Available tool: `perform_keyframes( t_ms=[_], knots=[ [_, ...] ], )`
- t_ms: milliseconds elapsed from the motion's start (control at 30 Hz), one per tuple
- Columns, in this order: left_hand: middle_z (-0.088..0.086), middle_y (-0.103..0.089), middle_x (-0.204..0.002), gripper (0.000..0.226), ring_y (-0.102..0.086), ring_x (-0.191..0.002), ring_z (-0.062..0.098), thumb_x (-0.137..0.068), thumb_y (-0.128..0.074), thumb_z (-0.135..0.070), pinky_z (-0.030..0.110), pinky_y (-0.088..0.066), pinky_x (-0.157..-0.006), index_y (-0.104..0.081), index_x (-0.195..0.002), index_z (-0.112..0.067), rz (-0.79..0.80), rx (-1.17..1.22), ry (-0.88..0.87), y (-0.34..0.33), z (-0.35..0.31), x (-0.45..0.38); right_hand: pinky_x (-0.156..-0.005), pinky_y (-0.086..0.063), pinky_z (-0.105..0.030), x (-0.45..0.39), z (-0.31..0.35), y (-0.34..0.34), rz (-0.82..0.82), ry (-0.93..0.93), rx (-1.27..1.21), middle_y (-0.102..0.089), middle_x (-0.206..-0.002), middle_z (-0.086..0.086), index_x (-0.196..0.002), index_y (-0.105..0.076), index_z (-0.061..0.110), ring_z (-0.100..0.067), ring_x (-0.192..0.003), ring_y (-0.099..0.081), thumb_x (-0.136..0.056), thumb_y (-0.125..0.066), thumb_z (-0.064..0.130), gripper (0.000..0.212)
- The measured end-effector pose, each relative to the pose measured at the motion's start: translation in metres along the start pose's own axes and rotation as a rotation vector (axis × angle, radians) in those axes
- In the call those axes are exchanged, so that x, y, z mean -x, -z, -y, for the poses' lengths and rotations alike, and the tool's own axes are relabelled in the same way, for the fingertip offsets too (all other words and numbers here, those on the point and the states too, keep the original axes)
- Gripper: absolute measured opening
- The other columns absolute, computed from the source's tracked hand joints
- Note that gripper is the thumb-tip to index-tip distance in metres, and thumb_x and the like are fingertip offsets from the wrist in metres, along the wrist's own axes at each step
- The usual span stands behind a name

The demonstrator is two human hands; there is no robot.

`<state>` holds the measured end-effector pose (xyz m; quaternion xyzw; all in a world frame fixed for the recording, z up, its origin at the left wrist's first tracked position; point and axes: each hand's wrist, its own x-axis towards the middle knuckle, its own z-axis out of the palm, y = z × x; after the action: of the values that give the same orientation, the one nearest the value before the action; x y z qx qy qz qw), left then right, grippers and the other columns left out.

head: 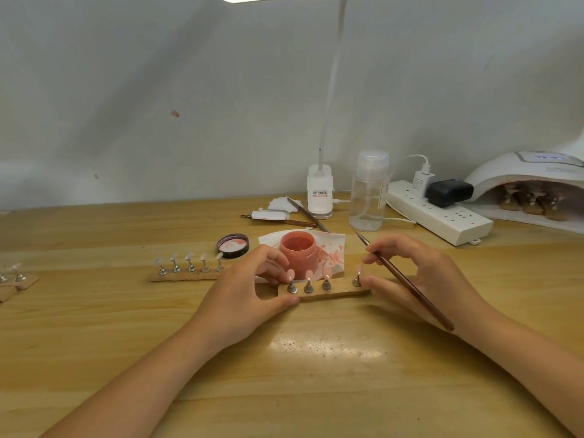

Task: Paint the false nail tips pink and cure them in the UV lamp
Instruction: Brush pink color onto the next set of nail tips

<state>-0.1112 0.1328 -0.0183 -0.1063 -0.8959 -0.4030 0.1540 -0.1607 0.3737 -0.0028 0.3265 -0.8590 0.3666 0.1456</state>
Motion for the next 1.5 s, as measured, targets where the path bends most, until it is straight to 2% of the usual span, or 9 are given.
perform_keyframes(
  t_ms=[100,400,533,667,833,967,1100,1333,1500],
  knots=[
    [-0.019,-0.064,-0.084,0.039,-0.061,-0.084,-0.001,-0.067,-0.08,-0.018,0.009,-0.044,-0.077,-0.051,-0.09,-0.033,0.025,-0.005,-0.038,0.0,-0.002,0.0,-0.085,-0.051,-0.034,0.002,-0.005,0.004,0.058,0.05,0.212,-0.064,-0.099,0.011,-0.108,-0.058,0.025,-0.009,-0.094,-0.061,-0.075,-0.07,0.03,0.036],
    [-0.02,-0.067,-0.087,0.039,-0.062,-0.084,-0.003,-0.063,-0.08,-0.016,0.001,-0.04,-0.071,-0.051,-0.084,-0.031,-0.163,0.125,-0.001,0.009,-0.006,0.002,-0.075,-0.037,-0.008,0.003,-0.014,0.003,0.171,0.127,0.372,-0.064,-0.102,0.012,-0.114,-0.06,0.033,0.002,-0.088,-0.05,-0.087,-0.059,0.019,0.03],
    [-0.02,-0.069,-0.086,0.035,-0.064,-0.085,-0.003,-0.052,-0.076,-0.036,0.009,-0.046,-0.068,-0.053,-0.078,-0.041,-0.223,0.26,0.02,0.011,-0.017,0.001,-0.083,-0.049,-0.026,0.003,-0.009,0.002,0.233,0.182,0.385,-0.067,-0.11,0.007,-0.117,-0.062,0.029,-0.011,-0.101,-0.058,-0.088,-0.06,0.014,0.033],
    [-0.016,-0.07,-0.085,0.039,-0.064,-0.084,-0.002,-0.048,-0.08,-0.043,0.028,-0.045,-0.077,-0.054,-0.077,-0.045,-0.252,0.306,0.006,0.017,-0.036,-0.003,-0.063,-0.057,-0.037,0.005,-0.001,0.007,0.219,0.29,0.436,-0.072,-0.097,-0.005,-0.113,-0.067,0.018,-0.025,-0.084,-0.067,-0.077,-0.067,0.003,0.039],
    [-0.016,-0.07,-0.086,0.039,-0.064,-0.083,0.001,-0.049,-0.073,-0.048,0.031,-0.047,-0.074,-0.052,-0.081,-0.045,-0.228,0.229,-0.104,0.023,-0.076,-0.022,-0.089,-0.045,-0.024,-0.009,-0.008,0.04,0.082,-0.035,0.344,-0.062,-0.116,0.015,-0.117,-0.06,0.035,-0.001,-0.104,-0.054,-0.09,-0.054,0.019,0.032],
    [-0.017,-0.068,-0.083,0.041,-0.064,-0.077,-0.001,-0.06,-0.083,-0.029,0.023,-0.048,-0.063,-0.05,-0.083,-0.034,-0.176,0.175,-0.163,-0.007,-0.109,-0.05,-0.075,-0.051,-0.021,-0.017,-0.014,0.094,0.296,-0.357,0.151,-0.065,-0.085,0.018,-0.086,-0.061,0.042,0.006,-0.074,-0.061,-0.09,-0.056,0.027,0.016],
    [-0.009,-0.064,-0.076,0.035,-0.061,-0.073,-0.001,-0.068,-0.078,-0.02,0.011,-0.047,-0.059,-0.048,-0.084,-0.029,-0.142,0.214,-0.177,-0.062,-0.134,-0.087,-0.06,-0.047,-0.019,-0.004,-0.04,0.143,0.478,-0.676,0.183,-0.067,-0.083,0.011,-0.087,-0.057,0.036,0.003,-0.066,-0.065,-0.091,-0.054,0.033,0.005],
    [-0.007,-0.057,-0.077,0.039,-0.057,-0.073,0.01,-0.072,-0.076,-0.015,0.013,-0.043,-0.06,-0.04,-0.076,-0.031,-0.174,0.25,-0.05,-0.159,-0.153,-0.143,-0.07,-0.044,-0.028,0.03,-0.126,0.188,-0.254,-0.884,0.173,-0.069,-0.09,-0.005,-0.085,-0.069,0.019,-0.022,-0.085,-0.061,-0.086,-0.059,0.019,0.009],
    [-0.016,-0.052,-0.076,0.032,-0.051,-0.072,0.0,-0.073,-0.073,-0.015,0.008,-0.038,-0.057,-0.044,-0.084,-0.024,-0.221,0.212,0.028,-0.206,-0.151,-0.159,-0.072,-0.037,-0.027,0.038,-0.174,0.176,-0.392,-0.926,0.177,-0.064,-0.112,-0.007,-0.112,-0.065,0.017,-0.022,-0.093,-0.056,-0.085,-0.062,0.024,0.028]
  ],
)
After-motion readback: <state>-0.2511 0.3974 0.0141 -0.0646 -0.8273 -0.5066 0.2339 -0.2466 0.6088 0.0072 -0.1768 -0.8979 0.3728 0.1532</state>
